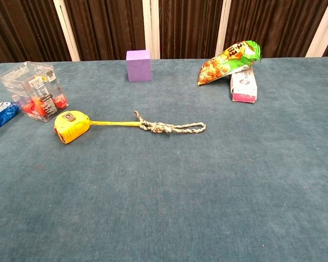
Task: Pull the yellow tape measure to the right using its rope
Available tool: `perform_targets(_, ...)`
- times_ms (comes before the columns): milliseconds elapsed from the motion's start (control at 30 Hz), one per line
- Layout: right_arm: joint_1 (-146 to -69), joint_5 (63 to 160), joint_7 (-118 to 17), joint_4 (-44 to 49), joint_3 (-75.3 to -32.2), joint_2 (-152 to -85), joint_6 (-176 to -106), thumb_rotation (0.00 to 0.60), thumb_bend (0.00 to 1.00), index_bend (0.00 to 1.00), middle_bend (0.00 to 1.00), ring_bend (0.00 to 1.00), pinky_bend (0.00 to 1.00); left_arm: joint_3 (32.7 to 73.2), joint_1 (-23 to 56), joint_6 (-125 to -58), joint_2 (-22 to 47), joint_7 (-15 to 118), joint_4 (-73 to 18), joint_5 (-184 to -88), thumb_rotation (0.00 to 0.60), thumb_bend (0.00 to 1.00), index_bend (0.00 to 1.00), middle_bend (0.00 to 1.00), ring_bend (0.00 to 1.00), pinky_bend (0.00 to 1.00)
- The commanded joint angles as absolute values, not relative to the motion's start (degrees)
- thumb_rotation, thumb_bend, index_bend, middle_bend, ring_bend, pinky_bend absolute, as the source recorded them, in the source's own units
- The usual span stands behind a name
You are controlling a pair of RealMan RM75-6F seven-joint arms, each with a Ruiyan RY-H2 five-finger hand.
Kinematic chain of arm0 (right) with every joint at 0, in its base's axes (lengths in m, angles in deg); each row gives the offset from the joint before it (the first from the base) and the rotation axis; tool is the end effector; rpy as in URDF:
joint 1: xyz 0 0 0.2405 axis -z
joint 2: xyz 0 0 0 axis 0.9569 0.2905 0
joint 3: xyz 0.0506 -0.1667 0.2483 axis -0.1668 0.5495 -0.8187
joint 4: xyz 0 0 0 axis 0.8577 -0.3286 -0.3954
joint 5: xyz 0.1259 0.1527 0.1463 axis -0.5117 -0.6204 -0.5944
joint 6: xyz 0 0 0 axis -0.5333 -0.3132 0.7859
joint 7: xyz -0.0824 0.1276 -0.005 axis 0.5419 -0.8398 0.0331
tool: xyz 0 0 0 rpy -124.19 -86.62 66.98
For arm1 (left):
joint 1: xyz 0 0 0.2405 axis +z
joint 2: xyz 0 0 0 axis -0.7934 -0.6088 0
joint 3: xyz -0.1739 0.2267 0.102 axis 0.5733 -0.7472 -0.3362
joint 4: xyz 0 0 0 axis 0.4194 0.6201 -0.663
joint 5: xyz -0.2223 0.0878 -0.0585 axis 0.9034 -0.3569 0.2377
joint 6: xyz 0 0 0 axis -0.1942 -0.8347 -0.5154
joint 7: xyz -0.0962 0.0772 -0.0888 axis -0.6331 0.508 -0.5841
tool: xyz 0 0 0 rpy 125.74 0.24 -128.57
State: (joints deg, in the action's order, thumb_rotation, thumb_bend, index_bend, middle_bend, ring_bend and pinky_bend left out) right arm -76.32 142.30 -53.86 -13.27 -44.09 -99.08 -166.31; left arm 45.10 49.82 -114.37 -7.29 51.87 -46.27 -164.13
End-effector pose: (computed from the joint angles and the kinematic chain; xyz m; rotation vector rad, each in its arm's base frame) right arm -0.3622 -0.1747 0.1472 1.4580 -0.8770 1.0077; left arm -0.3734 0.1711 0.1517 -1.4247 -0.8669 -0.8659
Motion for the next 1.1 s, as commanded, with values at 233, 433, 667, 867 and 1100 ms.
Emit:
perform_targets(233, -76.3, 142.2, -54.0, -13.4, -44.1, -98.9, -166.2, 0.6, 0.33, 0.0, 0.0, 0.0, 0.0, 45.1, 49.9, -114.5, -7.4, 51.9, -46.4, -164.1, 0.6, 0.0, 0.0, 0.0, 0.0, 0.0)
perform_targets(433, -76.5, 143.0, -54.4, -14.0, -44.1, -98.8, -166.5, 0.6, 0.33, 0.0, 0.0, 0.0, 0.0, 45.1, 49.9, -114.7, -7.3, 52.1, -46.3, -164.2, 0.6, 0.0, 0.0, 0.0, 0.0, 0.0)
perform_targets(667, -79.7, 143.3, -55.0, -17.7, -45.0, -97.9, -162.5, 0.6, 0.33, 0.0, 0.0, 0.0, 0.0, 45.3, 49.7, -114.1, -7.3, 51.6, -46.3, -163.7, 0.6, 0.0, 0.0, 0.0, 0.0, 0.0)
perform_targets(867, -86.3, 142.1, -52.3, -24.3, -49.5, -98.6, -156.5, 0.6, 0.33, 0.11, 0.0, 0.0, 0.0, 45.3, 49.6, -113.8, -7.5, 51.0, -46.5, -163.7, 0.6, 0.0, 0.0, 0.0, 0.0, 0.0)
perform_targets(1100, -95.6, 136.4, -42.4, -29.6, -55.9, -103.7, -147.1, 0.6, 0.33, 0.31, 0.01, 0.0, 0.0, 45.4, 49.5, -113.5, -7.9, 50.2, -46.7, -163.3, 0.6, 0.0, 0.0, 0.0, 0.0, 0.0)
